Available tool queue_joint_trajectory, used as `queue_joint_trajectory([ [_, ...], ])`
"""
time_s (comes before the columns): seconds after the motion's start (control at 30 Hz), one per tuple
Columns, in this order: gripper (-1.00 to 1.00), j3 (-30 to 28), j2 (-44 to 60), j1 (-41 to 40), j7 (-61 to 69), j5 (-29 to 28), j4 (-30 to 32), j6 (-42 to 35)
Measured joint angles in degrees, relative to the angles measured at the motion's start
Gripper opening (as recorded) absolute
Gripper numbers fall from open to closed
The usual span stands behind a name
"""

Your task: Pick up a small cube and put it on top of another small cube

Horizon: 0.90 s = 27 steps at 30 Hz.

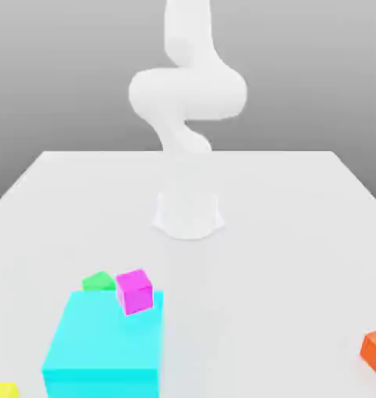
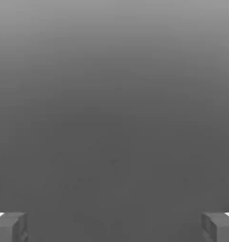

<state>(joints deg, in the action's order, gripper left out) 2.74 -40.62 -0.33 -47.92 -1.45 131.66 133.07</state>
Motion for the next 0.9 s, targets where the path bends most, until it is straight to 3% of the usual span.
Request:
queue_joint_trajectory([
  [0.47, 0.00, 14.62, 29.36, -0.19, -13.55, -10.60, -0.73, 7.18],
  [0.9, 0.00, 19.38, 55.65, 8.38, -24.30, -17.91, -1.23, 14.26],
])
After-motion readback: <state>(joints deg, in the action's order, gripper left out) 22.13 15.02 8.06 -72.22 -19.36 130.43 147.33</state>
